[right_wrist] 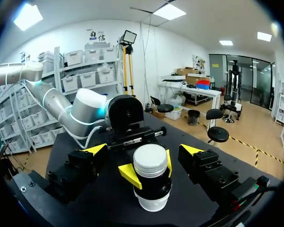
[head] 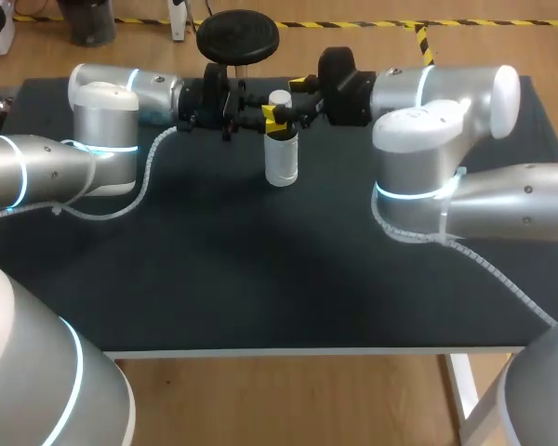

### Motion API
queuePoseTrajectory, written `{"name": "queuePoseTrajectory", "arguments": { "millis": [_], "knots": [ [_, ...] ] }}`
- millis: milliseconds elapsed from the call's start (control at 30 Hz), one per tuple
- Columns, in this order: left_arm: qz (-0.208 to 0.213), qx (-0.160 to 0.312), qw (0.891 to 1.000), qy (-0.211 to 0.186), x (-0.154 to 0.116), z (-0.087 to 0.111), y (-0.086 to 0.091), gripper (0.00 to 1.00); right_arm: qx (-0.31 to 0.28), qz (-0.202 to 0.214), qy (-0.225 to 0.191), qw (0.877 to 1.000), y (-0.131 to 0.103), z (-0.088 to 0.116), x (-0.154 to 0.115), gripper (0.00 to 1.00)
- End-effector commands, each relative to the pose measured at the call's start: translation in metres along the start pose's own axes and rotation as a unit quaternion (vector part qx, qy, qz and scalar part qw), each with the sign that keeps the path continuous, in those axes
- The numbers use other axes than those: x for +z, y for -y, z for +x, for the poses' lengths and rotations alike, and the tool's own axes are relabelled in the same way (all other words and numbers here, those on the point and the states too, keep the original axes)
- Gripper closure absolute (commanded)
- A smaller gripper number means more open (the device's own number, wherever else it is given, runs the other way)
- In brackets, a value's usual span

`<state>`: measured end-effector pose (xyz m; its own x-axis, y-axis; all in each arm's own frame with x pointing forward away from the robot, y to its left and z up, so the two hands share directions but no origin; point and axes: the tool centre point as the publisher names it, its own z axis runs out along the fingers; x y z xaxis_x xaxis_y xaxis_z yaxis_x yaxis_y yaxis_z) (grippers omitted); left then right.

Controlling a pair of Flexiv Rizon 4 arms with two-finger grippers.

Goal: Unscrew the bottle cap

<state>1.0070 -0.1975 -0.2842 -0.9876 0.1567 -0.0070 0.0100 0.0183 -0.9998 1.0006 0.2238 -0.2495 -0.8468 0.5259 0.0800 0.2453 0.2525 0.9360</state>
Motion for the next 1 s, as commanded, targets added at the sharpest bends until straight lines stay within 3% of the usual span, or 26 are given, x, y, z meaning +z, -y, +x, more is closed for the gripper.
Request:
{"name": "queuePoseTrajectory", "arguments": {
  "millis": [33,600,667,733,900,1000],
  "knots": [
    [0.001,0.0,1.0,-0.003,-0.0006,-0.0025,-0.0008,1.0,-0.002,0.0,0.002,1.0,0.0004,-0.0024,0.0021,0.0],
    [0.001,0.0,1.0,-0.003,-0.0006,-0.0025,-0.0008,1.0,-0.006,-0.002,-0.003,1.0,-0.0002,-0.0081,0.0061,0.0],
    [0.001,0.0,1.0,-0.003,-0.0006,-0.0025,-0.0008,1.0,-0.005,-0.002,-0.003,1.0,0.0003,-0.0082,0.006,0.05],
    [0.001,0.0,1.0,-0.003,-0.0006,-0.0025,-0.0008,1.0,-0.005,-0.002,-0.003,1.0,0.0008,-0.0088,0.0057,0.22],
    [0.001,0.0,1.0,-0.003,-0.0006,-0.0025,-0.0008,1.0,-0.005,-0.006,-0.004,1.0,-0.0001,-0.0097,0.0049,0.49],
    [0.001,0.0,1.0,-0.003,-0.0006,-0.0025,-0.0008,1.0,-0.005,-0.006,-0.004,1.0,0.0005,-0.0105,0.0035,0.57]
  ]
}}
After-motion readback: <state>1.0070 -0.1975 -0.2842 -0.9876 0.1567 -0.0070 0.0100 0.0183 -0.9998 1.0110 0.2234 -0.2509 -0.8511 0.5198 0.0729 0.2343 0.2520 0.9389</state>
